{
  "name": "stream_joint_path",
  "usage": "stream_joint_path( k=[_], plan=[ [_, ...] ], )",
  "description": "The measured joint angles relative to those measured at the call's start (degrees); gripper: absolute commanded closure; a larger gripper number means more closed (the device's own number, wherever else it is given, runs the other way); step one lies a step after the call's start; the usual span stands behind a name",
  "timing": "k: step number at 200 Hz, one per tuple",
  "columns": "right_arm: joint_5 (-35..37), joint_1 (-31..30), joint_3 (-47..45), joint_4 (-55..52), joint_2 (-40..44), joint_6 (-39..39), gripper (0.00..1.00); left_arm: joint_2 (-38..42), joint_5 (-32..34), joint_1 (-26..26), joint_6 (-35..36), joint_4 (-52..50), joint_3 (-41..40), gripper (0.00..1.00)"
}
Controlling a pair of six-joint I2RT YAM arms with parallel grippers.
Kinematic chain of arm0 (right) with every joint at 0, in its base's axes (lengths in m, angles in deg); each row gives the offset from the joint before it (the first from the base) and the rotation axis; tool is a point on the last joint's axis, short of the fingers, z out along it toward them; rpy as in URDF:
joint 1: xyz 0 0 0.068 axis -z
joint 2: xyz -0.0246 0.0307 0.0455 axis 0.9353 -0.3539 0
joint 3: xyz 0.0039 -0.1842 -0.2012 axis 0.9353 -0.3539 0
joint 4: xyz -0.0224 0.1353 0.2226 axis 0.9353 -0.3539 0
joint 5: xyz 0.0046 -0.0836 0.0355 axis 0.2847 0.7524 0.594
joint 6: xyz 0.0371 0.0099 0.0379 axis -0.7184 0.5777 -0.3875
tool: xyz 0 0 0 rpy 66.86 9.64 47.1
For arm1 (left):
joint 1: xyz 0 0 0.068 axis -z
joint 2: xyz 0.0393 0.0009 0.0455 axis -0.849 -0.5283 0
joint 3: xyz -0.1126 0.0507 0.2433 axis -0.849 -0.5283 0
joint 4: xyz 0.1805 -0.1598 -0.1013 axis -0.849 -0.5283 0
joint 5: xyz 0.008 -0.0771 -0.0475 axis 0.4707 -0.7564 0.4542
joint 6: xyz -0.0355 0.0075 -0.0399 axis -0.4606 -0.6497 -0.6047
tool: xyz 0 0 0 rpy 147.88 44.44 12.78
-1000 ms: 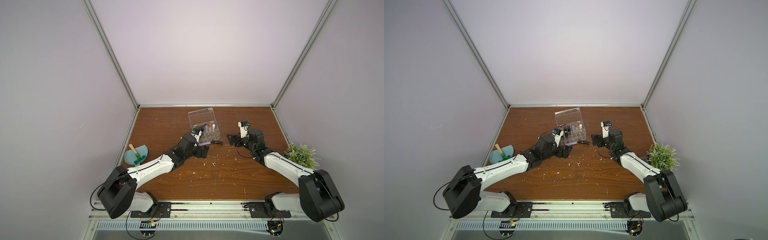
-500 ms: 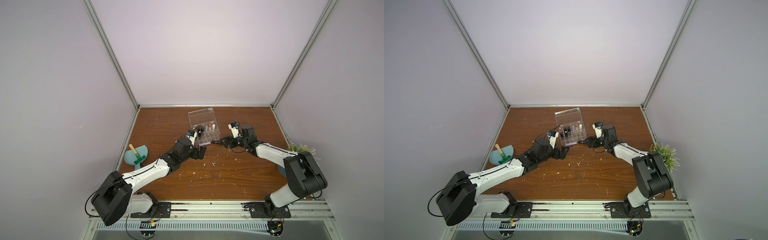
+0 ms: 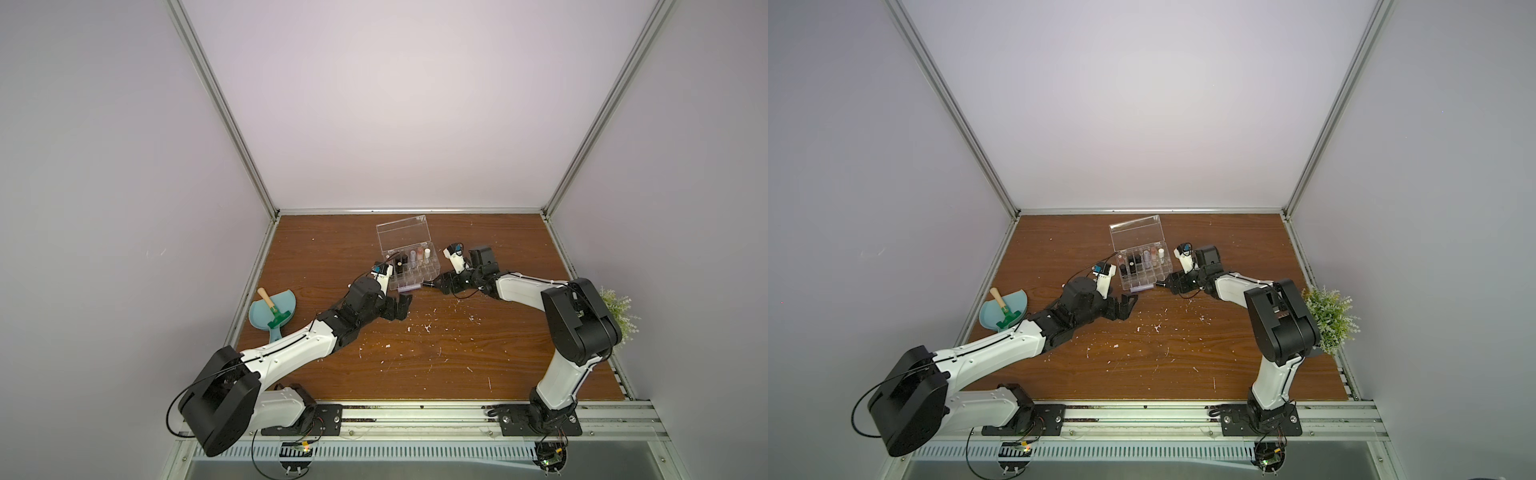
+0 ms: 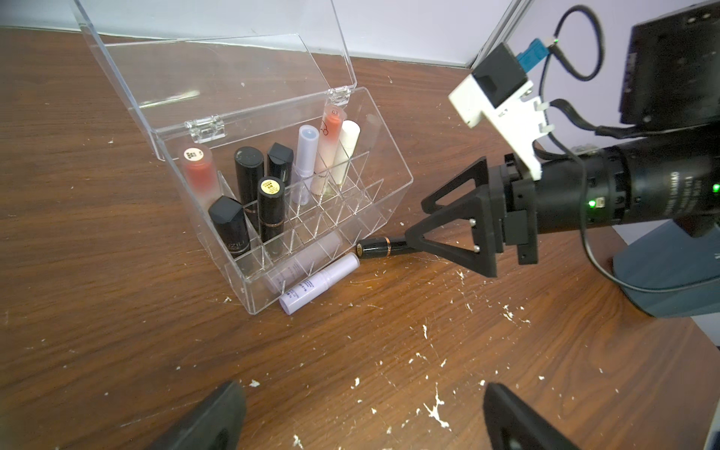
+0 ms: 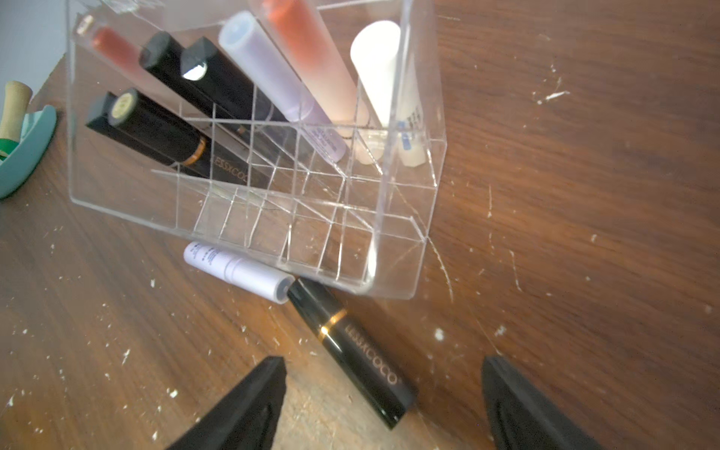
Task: Arrange the lipsticks in the organizer
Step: Pick up the lipstick at the center of the board.
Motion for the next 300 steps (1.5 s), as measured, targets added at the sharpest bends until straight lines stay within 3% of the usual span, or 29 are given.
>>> stream_joint_path(
  k=[138, 197, 248, 300],
  plan=[
    [0.55, -2.51, 2.54, -5.99, -2.6, 2.69, 0.42, 1.4, 0.04, 0.0, 0.0, 0.0, -0.33, 0.03],
    [2.67, -4.02, 2.56, -6.88, -2.6, 3.04, 0.57, 1.4, 0.04, 0.0, 0.02, -0.02, -0.33, 0.03],
    [3.04, -4.28, 2.36, -7.45, -2.29, 3.08, 0.58, 1.44, -0.66, 0.0, -0.07, 0.02, -0.33, 0.03],
    [3.04, -5.25, 0.83, -8.72, -0.74, 2.93, 0.8, 2.23, -2.38, -0.02, -0.7, 0.04, -0.33, 0.03]
  ],
)
